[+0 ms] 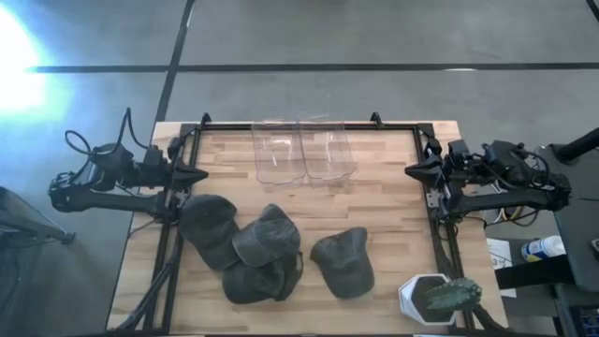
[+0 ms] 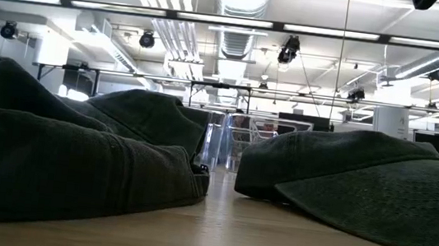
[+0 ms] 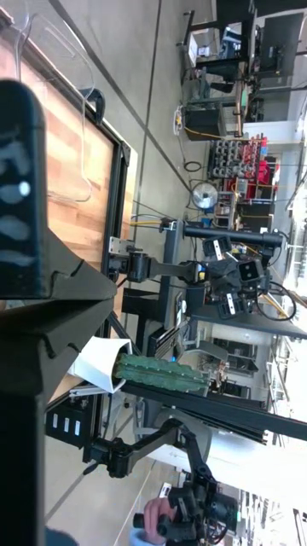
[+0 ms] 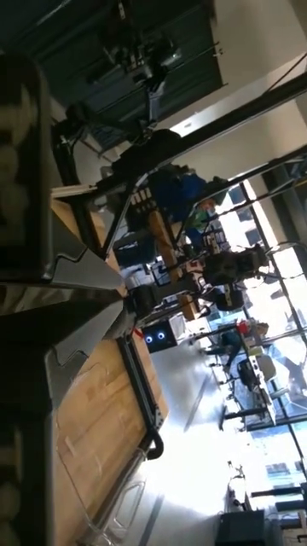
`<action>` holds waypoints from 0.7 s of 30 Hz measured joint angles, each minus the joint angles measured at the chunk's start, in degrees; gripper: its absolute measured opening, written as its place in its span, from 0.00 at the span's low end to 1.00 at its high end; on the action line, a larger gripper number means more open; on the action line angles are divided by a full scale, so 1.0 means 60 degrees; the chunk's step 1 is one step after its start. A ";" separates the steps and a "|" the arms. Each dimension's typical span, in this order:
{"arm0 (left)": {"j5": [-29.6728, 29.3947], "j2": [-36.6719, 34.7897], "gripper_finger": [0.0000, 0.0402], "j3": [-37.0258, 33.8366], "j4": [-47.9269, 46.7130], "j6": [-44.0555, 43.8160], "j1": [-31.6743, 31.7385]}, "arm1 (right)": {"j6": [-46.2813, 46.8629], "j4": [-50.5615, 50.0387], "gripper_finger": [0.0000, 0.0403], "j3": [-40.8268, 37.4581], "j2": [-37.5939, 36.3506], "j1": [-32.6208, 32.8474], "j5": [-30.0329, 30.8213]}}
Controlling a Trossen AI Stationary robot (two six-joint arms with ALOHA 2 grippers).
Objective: Pick & Place hat
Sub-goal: Put the right gray cap into the right transparent bin
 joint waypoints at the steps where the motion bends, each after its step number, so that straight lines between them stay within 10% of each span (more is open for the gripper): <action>1: 0.0000 0.0004 0.00 0.0002 0.0000 0.0003 0.0000 | 0.0073 0.0032 0.07 0.0000 0.0028 0.0000 -0.0011; 21: 0.0000 0.0001 0.00 0.0000 0.0000 0.0003 0.0000 | 0.0546 0.0137 0.07 0.0000 0.1064 0.0000 0.0012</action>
